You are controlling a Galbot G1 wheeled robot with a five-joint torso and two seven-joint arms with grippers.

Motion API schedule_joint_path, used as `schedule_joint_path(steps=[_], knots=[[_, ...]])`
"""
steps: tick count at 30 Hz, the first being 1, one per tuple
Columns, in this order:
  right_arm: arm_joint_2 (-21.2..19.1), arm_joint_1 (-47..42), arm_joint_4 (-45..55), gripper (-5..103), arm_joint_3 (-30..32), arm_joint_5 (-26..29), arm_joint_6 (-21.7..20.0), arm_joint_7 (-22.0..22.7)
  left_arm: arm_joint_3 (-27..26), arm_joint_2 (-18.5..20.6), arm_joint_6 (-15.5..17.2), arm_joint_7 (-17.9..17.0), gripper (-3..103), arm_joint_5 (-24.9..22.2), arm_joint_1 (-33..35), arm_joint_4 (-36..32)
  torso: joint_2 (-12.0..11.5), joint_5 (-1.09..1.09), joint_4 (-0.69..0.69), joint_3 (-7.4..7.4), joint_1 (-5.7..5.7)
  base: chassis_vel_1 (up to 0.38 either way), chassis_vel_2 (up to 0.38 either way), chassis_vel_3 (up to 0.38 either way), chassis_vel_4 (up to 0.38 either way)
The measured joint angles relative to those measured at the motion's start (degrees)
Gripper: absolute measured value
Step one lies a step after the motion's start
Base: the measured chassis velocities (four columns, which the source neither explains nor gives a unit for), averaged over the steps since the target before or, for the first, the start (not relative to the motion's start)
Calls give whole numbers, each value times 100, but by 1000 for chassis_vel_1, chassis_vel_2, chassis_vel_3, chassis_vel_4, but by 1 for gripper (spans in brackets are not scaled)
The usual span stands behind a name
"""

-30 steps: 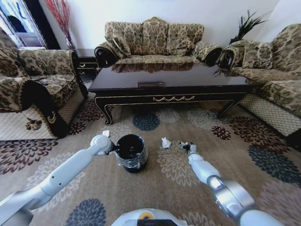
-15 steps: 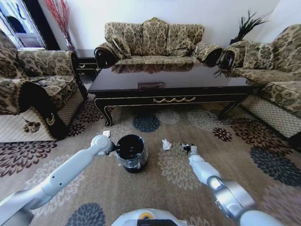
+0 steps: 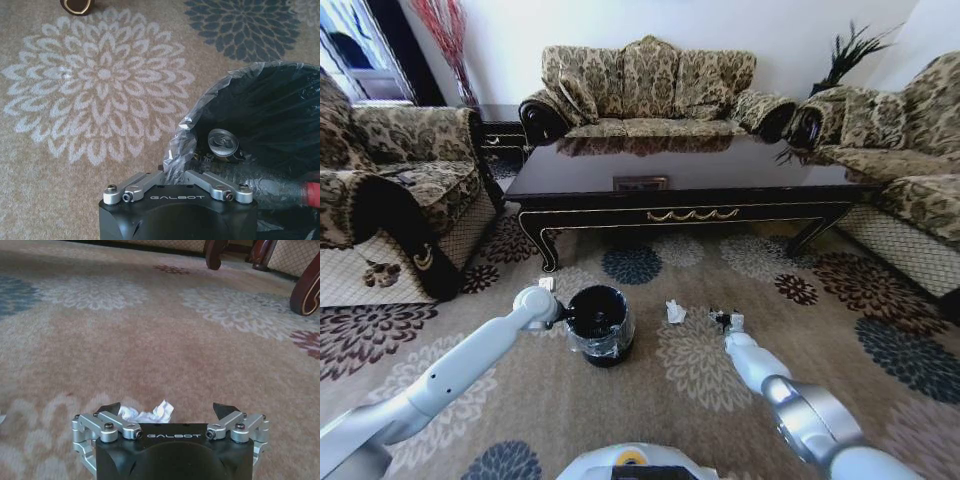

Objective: Move to the front of the table and pick up the trash from the floor, then place it into the trash bin.

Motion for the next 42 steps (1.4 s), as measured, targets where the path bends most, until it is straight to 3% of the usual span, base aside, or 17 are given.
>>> schedule_joint_path(steps=[17,19,21,23,24,28,33,36,38,39,42], knots=[[173,49,-170,101,-13,-70,62,-316,33,97,0,2,0,-25,-46,-38,0,0,2,0,0,0,0,0,0],[176,70,-191,86,-2,-71,90,-331,33,98,0,2,0,-27,-45,-39,0,-1,1,0,0,0,0,0,0],[174,72,-191,86,0,-71,97,-336,33,93,0,2,0,-26,-45,-38,0,0,2,0,0,0,0,0,0],[166,71,-191,75,18,-68,105,-361,35,66,0,2,0,-27,-50,-38,0,-1,1,0,0,0,0,0,0],[166,71,-191,75,18,-68,105,-361,35,66,0,2,0,-27,-50,-38,0,-1,1,0,0,0,0,0,0],[135,45,-225,53,53,-64,117,-478,53,44,-1,2,0,-28,-76,-34,0,0,0,0,0,0,0,0,0],[130,24,-231,42,68,-64,131,-510,67,43,-1,2,0,-28,-79,-32,0,0,1,0,1,0,0,0,0],[134,12,-231,26,70,-66,136,-514,70,41,0,2,0,-28,-85,-32,0,0,1,0,1,0,0,0,0],[137,9,-231,26,70,-68,137,-514,70,40,0,2,0,-28,-87,-33,0,0,1,0,1,0,0,0,0],[141,2,-230,15,70,-71,142,-515,70,40,0,2,0,-29,-90,-33,0,0,1,0,1,0,0,0,0],[146,-10,-221,10,70,-73,151,-515,70,40,0,2,0,-29,-91,-33,0,0,1,0,1,0,0,0,0]])
